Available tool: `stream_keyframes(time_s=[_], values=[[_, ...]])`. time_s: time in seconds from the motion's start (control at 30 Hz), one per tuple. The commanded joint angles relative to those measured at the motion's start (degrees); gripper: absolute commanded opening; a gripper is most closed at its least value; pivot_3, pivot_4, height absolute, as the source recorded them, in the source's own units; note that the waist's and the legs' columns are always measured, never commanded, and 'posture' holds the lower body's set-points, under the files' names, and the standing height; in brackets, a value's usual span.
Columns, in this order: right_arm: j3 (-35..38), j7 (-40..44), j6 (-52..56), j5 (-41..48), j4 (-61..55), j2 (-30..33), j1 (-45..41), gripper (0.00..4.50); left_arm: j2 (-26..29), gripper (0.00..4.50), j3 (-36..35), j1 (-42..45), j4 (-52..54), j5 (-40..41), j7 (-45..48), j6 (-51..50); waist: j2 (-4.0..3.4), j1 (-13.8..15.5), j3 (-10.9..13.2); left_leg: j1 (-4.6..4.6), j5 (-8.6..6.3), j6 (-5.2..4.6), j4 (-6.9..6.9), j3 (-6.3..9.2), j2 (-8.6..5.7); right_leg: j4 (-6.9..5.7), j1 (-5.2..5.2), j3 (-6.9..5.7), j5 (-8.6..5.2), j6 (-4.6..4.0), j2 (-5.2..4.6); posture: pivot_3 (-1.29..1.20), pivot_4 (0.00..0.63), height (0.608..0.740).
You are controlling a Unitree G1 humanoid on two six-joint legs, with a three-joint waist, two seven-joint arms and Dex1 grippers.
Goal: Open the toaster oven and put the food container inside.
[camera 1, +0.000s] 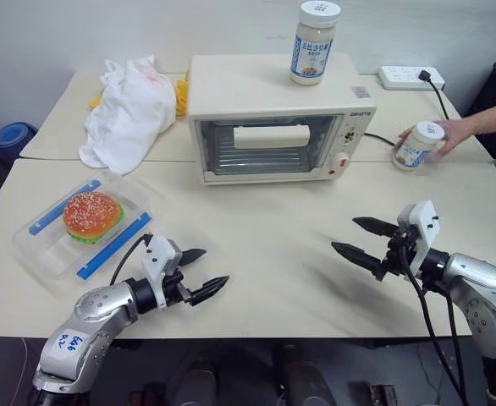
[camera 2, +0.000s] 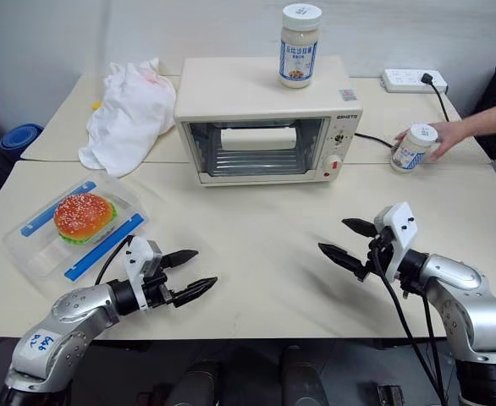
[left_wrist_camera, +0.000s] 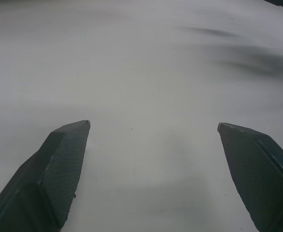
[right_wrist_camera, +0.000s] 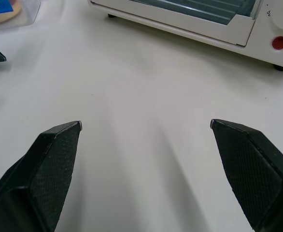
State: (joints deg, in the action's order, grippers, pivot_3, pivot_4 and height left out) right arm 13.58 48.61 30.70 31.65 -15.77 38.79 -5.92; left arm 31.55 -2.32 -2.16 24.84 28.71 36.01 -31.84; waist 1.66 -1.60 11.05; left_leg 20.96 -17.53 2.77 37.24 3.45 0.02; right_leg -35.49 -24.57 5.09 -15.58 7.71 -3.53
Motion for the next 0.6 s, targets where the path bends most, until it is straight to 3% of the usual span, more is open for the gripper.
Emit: stream_keyframes(time_s=[0.03,0.6], values=[[0.45,0.14,-0.79,0.54,-1.80,0.61,-0.61,4.48,0.25,4.50,0.32,0.60,0.98,-0.36,1.35,1.51,0.00,0.00,0.00,0.00,0.00,0.00,0.00,0.00,0.00,0.00,0.00,0.00,0.00,0.00,0.00,0.00,0.150,0.740],[-0.73,-0.54,-0.55,0.89,-1.93,-0.19,-0.83,4.48,0.12,4.50,-0.40,1.39,2.03,0.45,0.28,-1.64,0.00,-0.01,0.00,0.00,0.00,0.00,0.00,0.01,0.00,0.00,0.00,0.00,0.00,0.00,0.00,0.00,0.150,0.740]])
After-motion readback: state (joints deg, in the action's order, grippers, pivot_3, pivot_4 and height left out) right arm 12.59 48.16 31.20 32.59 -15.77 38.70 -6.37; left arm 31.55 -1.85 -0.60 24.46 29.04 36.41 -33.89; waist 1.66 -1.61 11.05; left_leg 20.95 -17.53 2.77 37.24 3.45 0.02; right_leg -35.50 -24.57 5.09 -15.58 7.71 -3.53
